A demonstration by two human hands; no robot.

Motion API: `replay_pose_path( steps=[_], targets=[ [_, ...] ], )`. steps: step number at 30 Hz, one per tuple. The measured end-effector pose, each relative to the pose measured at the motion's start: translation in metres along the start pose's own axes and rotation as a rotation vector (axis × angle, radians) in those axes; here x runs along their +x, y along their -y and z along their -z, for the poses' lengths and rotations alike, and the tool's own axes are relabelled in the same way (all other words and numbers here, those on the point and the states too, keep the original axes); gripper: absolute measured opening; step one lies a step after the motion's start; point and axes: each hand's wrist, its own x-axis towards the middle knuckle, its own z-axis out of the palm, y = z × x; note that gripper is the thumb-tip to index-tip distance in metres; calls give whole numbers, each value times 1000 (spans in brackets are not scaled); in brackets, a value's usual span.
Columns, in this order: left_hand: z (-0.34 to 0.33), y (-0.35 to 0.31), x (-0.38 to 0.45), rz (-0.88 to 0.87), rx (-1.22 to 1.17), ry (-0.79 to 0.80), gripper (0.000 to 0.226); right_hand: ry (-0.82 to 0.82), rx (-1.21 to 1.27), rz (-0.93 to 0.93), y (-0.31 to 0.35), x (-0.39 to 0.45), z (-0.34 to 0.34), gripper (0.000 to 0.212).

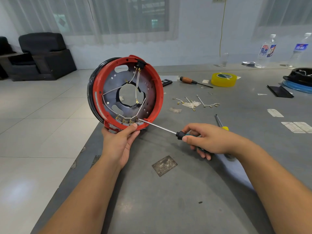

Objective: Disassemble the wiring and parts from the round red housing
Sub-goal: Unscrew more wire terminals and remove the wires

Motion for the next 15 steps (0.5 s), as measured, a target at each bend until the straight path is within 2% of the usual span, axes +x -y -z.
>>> replay_pose_path(
  steps=[3, 8, 15],
  targets=[
    [2, 0, 1, 17, -6, 15, 72, -69, 27, 23, -1, -1, 6, 8],
    [2, 1, 0, 31, 11, 52, 64, -193, -47, 48, -2, -4, 16, 9],
    [2, 0, 0, 56, 12, 80, 78, -256, -103, 90, 0, -8, 23, 10]
  ],
)
